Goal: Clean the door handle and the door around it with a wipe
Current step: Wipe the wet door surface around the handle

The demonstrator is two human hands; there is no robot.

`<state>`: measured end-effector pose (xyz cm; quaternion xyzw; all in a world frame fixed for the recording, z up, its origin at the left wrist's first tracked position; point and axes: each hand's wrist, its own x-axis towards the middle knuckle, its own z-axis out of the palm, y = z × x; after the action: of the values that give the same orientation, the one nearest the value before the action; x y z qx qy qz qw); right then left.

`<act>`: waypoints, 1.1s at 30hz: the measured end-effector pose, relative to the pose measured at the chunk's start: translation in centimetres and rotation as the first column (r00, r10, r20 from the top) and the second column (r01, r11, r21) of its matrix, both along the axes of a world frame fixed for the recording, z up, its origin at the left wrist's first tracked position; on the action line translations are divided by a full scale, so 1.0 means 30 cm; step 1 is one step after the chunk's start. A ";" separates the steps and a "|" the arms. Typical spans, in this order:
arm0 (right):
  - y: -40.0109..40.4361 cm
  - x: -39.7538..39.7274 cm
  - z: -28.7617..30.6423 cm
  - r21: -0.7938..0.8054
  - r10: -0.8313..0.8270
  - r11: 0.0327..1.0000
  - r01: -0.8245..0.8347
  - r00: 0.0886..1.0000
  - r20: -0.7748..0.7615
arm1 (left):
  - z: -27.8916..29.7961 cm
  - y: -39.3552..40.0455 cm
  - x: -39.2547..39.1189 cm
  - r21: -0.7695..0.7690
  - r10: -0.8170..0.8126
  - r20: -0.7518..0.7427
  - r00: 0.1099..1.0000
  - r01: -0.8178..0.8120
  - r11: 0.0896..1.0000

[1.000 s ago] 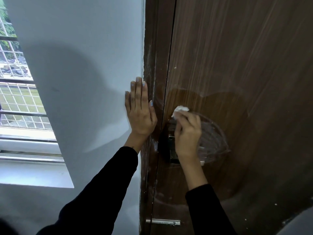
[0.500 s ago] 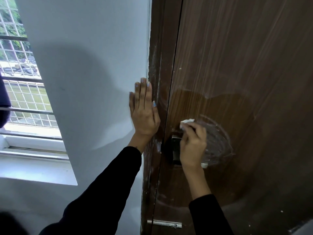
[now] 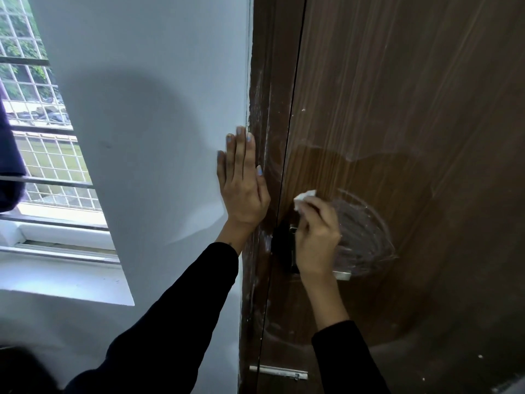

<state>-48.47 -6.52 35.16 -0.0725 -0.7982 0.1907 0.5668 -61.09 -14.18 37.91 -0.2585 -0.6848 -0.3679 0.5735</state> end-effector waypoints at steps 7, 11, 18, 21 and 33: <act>0.068 0.049 -0.028 -0.118 -0.096 0.989 0.087 0.992 -0.077 | 0.003 0.003 0.004 0.005 -0.004 0.004 1.000 0.004 1.000; 0.036 0.019 -0.018 -0.020 -0.029 0.999 0.028 0.999 -0.044 | 0.002 0.003 0.003 0.008 -0.009 0.003 1.000 0.009 1.000; 0.122 0.063 -0.041 -0.166 -0.126 0.981 0.102 0.981 -0.144 | 0.003 0.004 0.006 0.005 -0.005 0.014 1.000 0.005 1.000; 0.085 0.039 -0.028 -0.071 -0.071 0.995 0.064 0.992 -0.099 | 0.002 0.003 0.009 0.001 -0.005 0.014 1.000 0.005 1.000; 0.057 0.038 -0.008 -0.114 -0.076 0.991 0.069 0.995 -0.058 | 0.008 0.002 0.019 -0.009 0.018 0.032 0.999 -0.018 1.000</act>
<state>-47.33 -4.82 34.93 -0.1274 -0.7651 0.2165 0.5929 -60.53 -14.11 38.14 -0.2486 -0.6979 -0.3639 0.5645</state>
